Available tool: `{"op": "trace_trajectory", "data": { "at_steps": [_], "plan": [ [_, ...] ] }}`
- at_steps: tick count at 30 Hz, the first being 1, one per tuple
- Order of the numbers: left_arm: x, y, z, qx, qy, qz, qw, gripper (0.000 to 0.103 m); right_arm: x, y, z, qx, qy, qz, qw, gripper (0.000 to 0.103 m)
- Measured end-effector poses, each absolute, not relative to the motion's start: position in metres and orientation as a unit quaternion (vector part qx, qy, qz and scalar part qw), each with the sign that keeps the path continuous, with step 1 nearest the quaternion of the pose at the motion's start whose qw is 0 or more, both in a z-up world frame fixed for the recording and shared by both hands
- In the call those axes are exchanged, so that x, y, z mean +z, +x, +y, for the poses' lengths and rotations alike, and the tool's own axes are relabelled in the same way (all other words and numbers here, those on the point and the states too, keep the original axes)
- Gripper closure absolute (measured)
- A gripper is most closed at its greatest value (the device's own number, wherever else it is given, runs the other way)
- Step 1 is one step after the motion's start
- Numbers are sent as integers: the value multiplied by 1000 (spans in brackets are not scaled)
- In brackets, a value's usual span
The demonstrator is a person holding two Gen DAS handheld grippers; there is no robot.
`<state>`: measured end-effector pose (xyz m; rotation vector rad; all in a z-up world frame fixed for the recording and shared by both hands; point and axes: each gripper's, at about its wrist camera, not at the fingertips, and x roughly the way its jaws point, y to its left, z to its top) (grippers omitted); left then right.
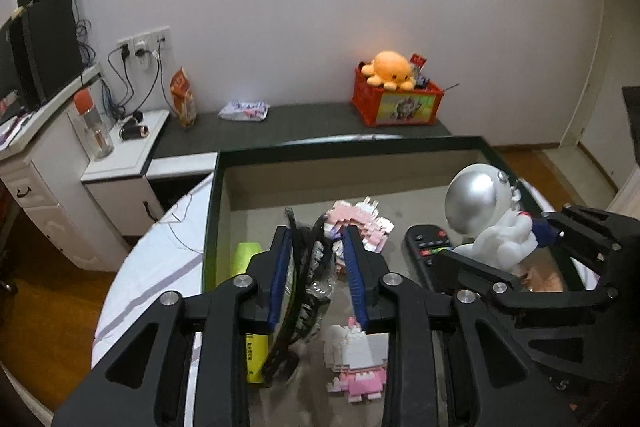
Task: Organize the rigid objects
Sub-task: 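Carry the clip into the box with left tool while right tool places the astronaut, then withdraw both tools from the box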
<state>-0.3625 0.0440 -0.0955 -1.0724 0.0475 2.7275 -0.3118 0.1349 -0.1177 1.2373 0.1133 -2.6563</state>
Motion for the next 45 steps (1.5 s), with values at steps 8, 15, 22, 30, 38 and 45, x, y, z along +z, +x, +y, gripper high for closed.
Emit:
{"op": "trace_trajectory", "data": {
  "at_steps": [8, 15, 22, 30, 38, 45],
  "plan": [
    [-88, -347, 32, 934, -352, 15, 55, 9, -110, -306, 151, -908, 409, 30, 84, 18],
    [-60, -316, 28, 949, -311, 20, 43, 0, -87, -283, 168, -920, 385, -11, 80, 0],
    [-26, -260, 35, 961, -274, 26, 24, 0, -59, -234, 175, -934, 350, -37, 61, 0],
    [2, -181, 40, 971, -236, 16, 18, 0, -28, -149, 180, -951, 302, -44, 45, 0],
    [2, -107, 45, 973, -230, 10, 22, 0, -15, -76, 185, -956, 288, -38, 42, 0],
    [-5, -57, 44, 972, -233, 3, 13, 0, -19, -27, 183, -957, 285, -48, 39, 0]
  ]
}}
